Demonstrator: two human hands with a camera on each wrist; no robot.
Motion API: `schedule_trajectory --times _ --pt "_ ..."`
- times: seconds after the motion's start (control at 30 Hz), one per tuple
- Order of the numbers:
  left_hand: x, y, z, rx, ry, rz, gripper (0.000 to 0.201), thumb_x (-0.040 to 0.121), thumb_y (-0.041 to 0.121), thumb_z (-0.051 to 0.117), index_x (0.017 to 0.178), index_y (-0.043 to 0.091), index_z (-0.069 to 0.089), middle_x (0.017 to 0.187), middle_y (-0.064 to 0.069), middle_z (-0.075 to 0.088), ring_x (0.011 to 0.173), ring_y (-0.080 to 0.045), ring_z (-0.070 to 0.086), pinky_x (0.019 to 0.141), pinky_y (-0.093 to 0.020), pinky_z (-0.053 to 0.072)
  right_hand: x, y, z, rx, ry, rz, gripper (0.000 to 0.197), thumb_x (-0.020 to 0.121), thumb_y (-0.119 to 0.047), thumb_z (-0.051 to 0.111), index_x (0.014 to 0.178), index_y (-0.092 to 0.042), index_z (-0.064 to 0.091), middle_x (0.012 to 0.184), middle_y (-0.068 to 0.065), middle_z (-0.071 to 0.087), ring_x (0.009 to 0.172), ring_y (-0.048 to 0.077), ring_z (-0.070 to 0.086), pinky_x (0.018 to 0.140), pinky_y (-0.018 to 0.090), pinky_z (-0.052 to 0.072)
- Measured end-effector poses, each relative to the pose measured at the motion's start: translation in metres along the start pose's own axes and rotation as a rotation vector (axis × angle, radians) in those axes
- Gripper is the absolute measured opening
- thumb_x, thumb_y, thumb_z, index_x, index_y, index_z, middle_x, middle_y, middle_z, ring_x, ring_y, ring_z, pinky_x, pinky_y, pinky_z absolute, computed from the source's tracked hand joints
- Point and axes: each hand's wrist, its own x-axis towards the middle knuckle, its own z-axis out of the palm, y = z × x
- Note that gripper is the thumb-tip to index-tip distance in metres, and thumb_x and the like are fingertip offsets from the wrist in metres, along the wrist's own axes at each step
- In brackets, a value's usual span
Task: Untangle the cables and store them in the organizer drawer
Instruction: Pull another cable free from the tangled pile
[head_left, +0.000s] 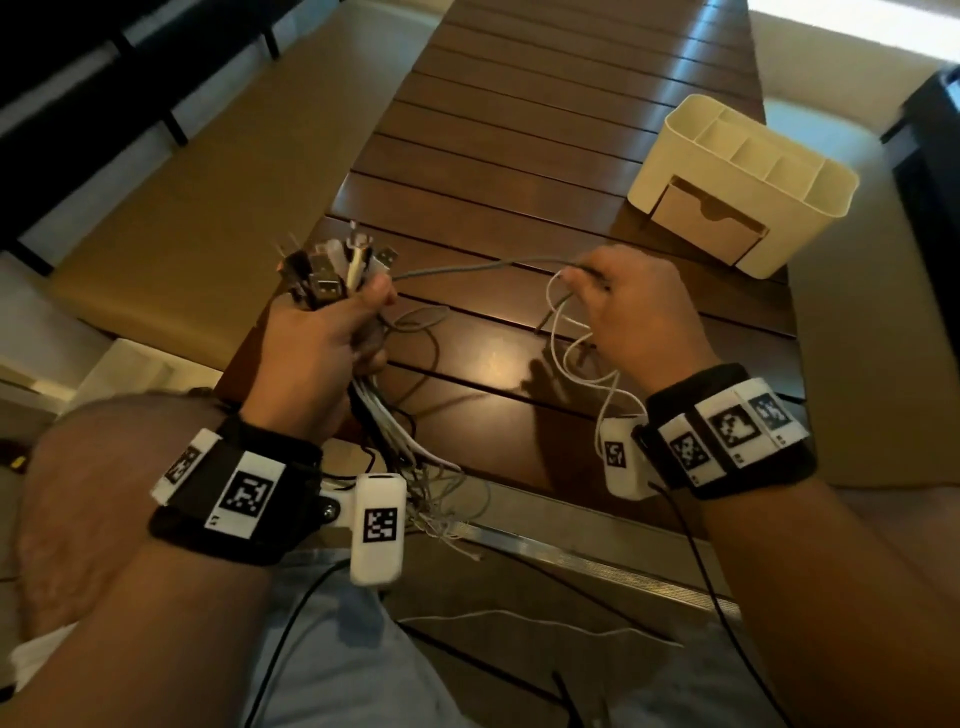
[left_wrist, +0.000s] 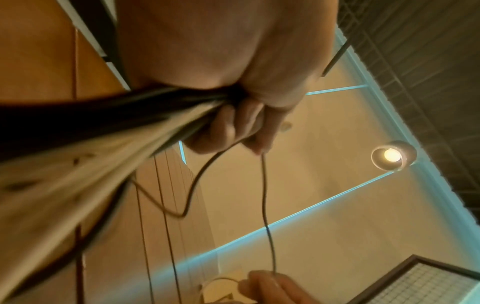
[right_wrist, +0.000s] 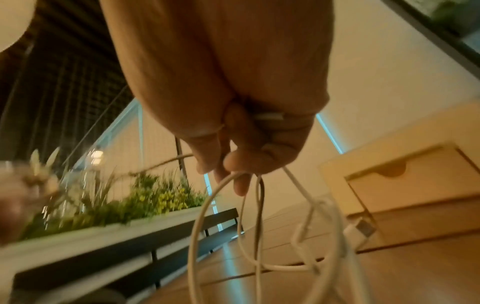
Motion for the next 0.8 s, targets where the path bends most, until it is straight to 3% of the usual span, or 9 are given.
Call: schedule_trajectory --times 0.07,0.13,0.27,0.33,0.47,0.53,0.57,0.7,0.8 --pt "0.003 -0.008 -0.003 0.242 0.072 -0.057 0.011 0.091 0.019 0.069 0.081 0.02 0.069 0.056 0.008 0.046 0.044 -0.008 0.035 0.049 -0.025 0.031 0.0 -0.005 -0.006 0.163 -0.044 0.017 0.02 0.099 -0.031 0.057 0.108 -0.024 0.073 0.099 -0.009 0.066 0.094 0.011 0.061 0.085 0.035 0.052" --pt "0.004 -0.013 -0.005 0.342 0.166 -0.072 0.008 0.089 0.018 0.073 0.082 0.022 0.073 0.052 0.016 0.052 0.046 -0.004 0.043 0.057 -0.028 0.036 -0.002 -0.005 -0.009 0.162 -0.101 -0.014 0.021 0.098 -0.032 0.058 0.112 -0.025 0.073 0.099 -0.007 0.065 0.093 0.011 0.059 0.084 0.035 0.052" --pt "0.002 -0.006 -0.001 0.296 0.328 0.061 0.005 0.088 0.021 0.074 0.084 0.024 0.072 0.054 0.019 0.056 0.051 0.0 0.048 0.065 -0.032 0.039 -0.006 0.004 -0.001 -0.272 -0.229 -0.089 0.027 0.102 -0.036 0.05 0.114 -0.028 0.073 0.097 -0.003 0.056 0.089 0.016 0.055 0.08 0.036 0.052" --pt "-0.004 -0.001 0.008 0.333 0.285 0.137 0.003 0.091 0.022 0.072 0.088 0.023 0.071 0.056 0.02 0.058 0.054 0.003 0.051 0.064 -0.028 0.041 -0.009 0.001 0.006 -0.299 -0.244 -0.126 0.027 0.101 -0.036 0.05 0.111 -0.027 0.073 0.099 -0.003 0.058 0.091 0.019 0.057 0.08 0.041 0.054" --pt "-0.018 0.0 0.033 0.466 0.021 0.2 0.008 0.093 0.016 0.069 0.101 0.015 0.071 0.059 0.025 0.063 0.056 0.01 0.053 0.06 -0.013 0.041 -0.016 -0.022 0.017 -0.206 -0.196 -0.294 0.026 0.1 -0.037 0.052 0.112 -0.028 0.073 0.097 -0.003 0.061 0.091 0.021 0.059 0.077 0.043 0.054" --pt "-0.02 -0.004 0.041 0.501 -0.088 0.183 0.008 0.092 0.015 0.069 0.098 0.012 0.073 0.063 0.024 0.064 0.059 0.01 0.053 0.059 -0.007 0.039 -0.02 -0.033 0.019 -0.164 -0.148 -0.35 0.024 0.099 -0.036 0.054 0.11 -0.027 0.073 0.093 -0.005 0.059 0.085 0.019 0.058 0.072 0.043 0.053" --pt "-0.021 -0.006 0.043 0.51 -0.127 0.164 0.003 0.092 0.015 0.07 0.093 0.014 0.072 0.063 0.024 0.064 0.058 0.009 0.054 0.057 -0.007 0.039 -0.021 -0.037 0.02 -0.14 -0.125 -0.364 0.023 0.098 -0.036 0.054 0.107 -0.027 0.073 0.09 -0.006 0.057 0.081 0.018 0.057 0.069 0.043 0.052" --pt "-0.021 -0.006 0.041 0.503 -0.161 0.172 0.024 0.094 0.012 0.068 0.076 0.026 0.061 0.053 0.023 0.057 0.05 0.007 0.049 0.053 -0.009 0.036 -0.021 -0.039 0.021 -0.085 -0.079 -0.38 0.024 0.098 -0.037 0.054 0.107 -0.028 0.074 0.09 -0.008 0.06 0.079 0.016 0.058 0.066 0.042 0.053" --pt "-0.02 0.0 0.033 0.418 -0.115 0.224 0.016 0.093 0.012 0.068 0.079 0.021 0.067 0.057 0.011 0.053 0.052 -0.008 0.045 0.052 -0.026 0.035 -0.017 -0.032 0.021 -0.048 -0.038 -0.381 0.023 0.098 -0.037 0.056 0.11 -0.028 0.073 0.099 -0.01 0.067 0.086 0.013 0.063 0.07 0.04 0.056"
